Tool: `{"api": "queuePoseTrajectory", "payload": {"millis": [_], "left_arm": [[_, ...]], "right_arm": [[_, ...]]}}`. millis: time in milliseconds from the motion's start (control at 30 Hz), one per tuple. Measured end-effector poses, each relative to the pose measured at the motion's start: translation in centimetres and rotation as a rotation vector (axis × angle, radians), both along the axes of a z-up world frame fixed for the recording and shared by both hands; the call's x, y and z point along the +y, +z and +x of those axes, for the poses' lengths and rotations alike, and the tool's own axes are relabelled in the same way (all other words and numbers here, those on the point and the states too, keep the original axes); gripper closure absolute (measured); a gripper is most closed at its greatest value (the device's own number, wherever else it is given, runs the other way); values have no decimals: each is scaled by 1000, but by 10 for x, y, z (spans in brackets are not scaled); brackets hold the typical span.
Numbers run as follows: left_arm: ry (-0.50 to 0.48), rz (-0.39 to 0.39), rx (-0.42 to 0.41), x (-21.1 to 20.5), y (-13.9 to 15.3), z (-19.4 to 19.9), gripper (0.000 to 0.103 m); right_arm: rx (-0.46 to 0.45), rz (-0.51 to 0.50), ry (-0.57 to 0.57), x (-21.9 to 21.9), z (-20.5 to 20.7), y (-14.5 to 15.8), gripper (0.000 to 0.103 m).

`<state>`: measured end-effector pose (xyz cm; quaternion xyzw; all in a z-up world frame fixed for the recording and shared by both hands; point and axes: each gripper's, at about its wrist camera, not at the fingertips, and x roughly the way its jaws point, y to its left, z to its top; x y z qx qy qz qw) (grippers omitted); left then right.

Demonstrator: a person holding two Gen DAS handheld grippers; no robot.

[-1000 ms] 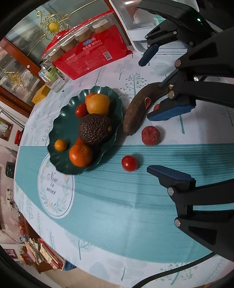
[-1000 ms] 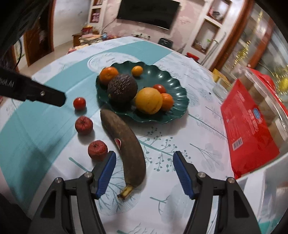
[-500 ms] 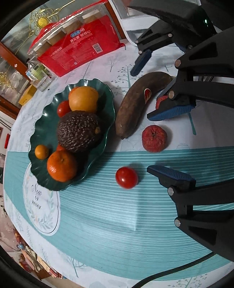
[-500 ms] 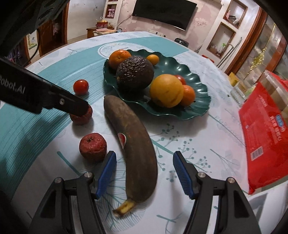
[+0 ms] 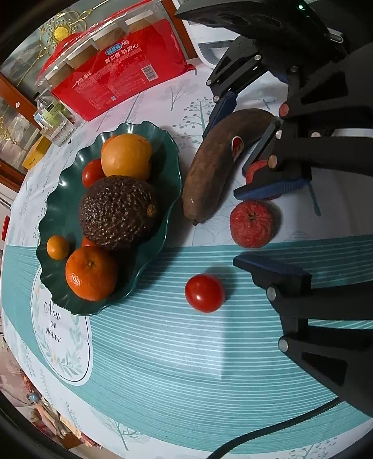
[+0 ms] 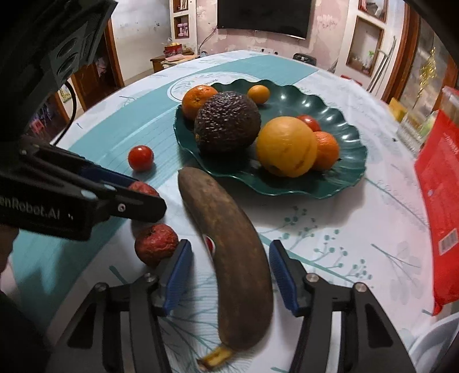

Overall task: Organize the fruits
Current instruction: 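Grasp the brown banana with the right tool while the left tool grasps a red fruit, then place the banana and red fruit on the green plate and open both tools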

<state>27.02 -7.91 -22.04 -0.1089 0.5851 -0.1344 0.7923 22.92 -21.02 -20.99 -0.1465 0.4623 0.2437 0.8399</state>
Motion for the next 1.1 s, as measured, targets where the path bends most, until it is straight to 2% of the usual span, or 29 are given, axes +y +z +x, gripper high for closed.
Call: {"api": "queuePoseTrajectory", "payload": {"millis": [33, 100, 167, 433, 800, 1100], "left_arm": [[0, -13, 6, 1, -1, 0, 71], [3, -15, 9, 1, -1, 0, 71], [-1, -13, 8, 1, -1, -1, 71], [19, -20, 19, 8, 3, -6, 71], [62, -26, -36, 32, 23, -20, 71], [81, -30, -104, 51, 48, -37, 71]], "right_arm": [[2, 1, -2, 1, 1, 0, 50], [2, 0, -7, 1, 1, 1, 52], [-3, -7, -26, -1, 2, 2, 60], [22, -24, -47, 2, 0, 3, 63], [63, 5, -119, 3, -22, 8, 68], [23, 7, -130, 6, -42, 29, 68]]}}
